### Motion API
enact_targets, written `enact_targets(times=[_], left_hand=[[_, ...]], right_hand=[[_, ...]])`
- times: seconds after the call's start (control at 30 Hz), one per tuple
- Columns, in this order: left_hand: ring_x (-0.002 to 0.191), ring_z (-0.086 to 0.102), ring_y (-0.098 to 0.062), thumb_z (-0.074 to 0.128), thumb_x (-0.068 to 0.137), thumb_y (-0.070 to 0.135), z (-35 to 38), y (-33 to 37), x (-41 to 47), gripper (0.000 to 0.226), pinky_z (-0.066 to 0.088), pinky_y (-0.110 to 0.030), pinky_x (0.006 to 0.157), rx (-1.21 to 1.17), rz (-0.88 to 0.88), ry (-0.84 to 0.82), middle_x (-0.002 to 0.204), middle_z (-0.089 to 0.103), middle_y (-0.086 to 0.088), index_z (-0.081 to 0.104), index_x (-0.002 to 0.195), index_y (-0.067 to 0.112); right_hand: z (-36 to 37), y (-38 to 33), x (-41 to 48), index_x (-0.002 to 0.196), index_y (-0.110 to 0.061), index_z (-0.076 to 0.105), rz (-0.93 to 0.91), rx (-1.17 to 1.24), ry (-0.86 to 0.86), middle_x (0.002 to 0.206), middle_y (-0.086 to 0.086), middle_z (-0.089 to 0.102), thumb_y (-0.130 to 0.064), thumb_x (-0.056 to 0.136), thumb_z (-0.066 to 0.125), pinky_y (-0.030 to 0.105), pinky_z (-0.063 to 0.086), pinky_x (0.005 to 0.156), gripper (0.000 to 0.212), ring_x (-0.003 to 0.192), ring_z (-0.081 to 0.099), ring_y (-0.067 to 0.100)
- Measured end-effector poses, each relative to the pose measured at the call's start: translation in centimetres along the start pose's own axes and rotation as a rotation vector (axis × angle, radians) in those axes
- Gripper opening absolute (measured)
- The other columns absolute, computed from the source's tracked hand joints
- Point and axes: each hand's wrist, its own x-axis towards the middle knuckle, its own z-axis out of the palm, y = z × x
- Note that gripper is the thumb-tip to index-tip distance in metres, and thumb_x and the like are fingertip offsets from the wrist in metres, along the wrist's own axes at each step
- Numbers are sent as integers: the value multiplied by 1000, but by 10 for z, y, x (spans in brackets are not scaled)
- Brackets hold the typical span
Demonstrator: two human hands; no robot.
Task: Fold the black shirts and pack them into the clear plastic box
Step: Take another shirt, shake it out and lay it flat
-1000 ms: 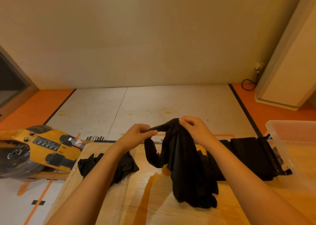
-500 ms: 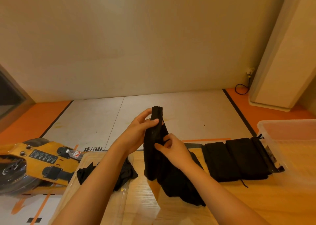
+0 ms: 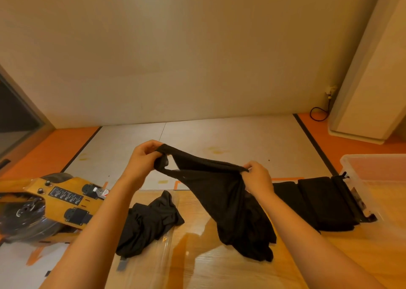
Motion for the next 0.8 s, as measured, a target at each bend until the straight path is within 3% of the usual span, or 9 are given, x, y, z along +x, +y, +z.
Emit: enact_targets(times=[0.07, 0.13, 0.23, 0.37, 0.47, 0.53, 0.7, 0.8], left_hand=[[77, 67, -22, 41, 98, -4, 2, -7, 8, 22, 57, -37, 82, 2, -34, 116, 87, 66, -11, 58, 108, 5], [85, 67, -26, 39, 100, 0, 7, -8, 13, 22, 57, -38, 82, -42, -72, 183, 94, 66, -14, 54, 115, 6], [105, 62, -34, 42, 100, 5, 14, -1, 21, 15, 54, -45, 89, -98, -129, 181, 111, 62, -25, 54, 108, 6], [107, 60, -34, 44, 100, 12, 19, 20, 25, 16, 52, -41, 89, -245, -149, 156, 111, 61, -25, 53, 109, 2], [101, 61, -30, 42, 102, 17, 18, 34, 28, 22, 51, -39, 92, -381, -137, 153, 98, 62, -18, 52, 112, 1], [92, 62, -25, 44, 101, 18, 16, 44, 29, 17, 52, -38, 92, -479, -133, 122, 88, 61, -11, 56, 103, 5], [78, 57, -16, 51, 98, 20, 13, 74, 29, 12, 53, -30, 71, -578, -59, 15, 81, 55, -3, 58, 92, 13], [83, 60, -16, 50, 97, 24, 13, 91, 27, 13, 56, -28, 68, -661, -4, -53, 84, 61, -1, 60, 97, 15]], right_hand=[[-14, -12, 8, 89, -17, 60, -65, -1, 37, 86, 4, 61, -16, 94, 51, 46, 56, 73, 10, 77, 62, 26], [-26, -24, 15, 89, -10, 65, -114, 16, -32, 85, 10, 64, -12, 96, 46, 50, 55, 77, 20, 82, 63, 31], [-43, -40, 20, 105, -3, 65, -110, -48, -190, 100, 20, 66, -10, 99, 38, 54, 53, 85, 28, 93, 63, 36], [-72, -58, 18, 107, 2, 61, -137, -53, -145, 103, 19, 65, -12, 101, 36, 50, 53, 84, 29, 94, 64, 34], [-93, -71, 13, 102, -9, 59, -160, 121, -81, 93, 12, 65, -18, 103, 39, 30, 55, 66, 22, 76, 66, 20], [-104, -80, 8, 95, -10, 60, -157, 291, -68, 86, 10, 66, -20, 102, 42, 21, 55, 57, 22, 68, 65, 15], [-128, -97, 1, 91, -14, 62, -57, 753, -86, 85, 8, 68, -19, 100, 49, 29, 59, 66, 17, 79, 69, 20], [-138, -108, 3, 93, -10, 61, -63, 797, -39, 89, 11, 67, -19, 99, 50, 28, 60, 64, 15, 79, 69, 22]])
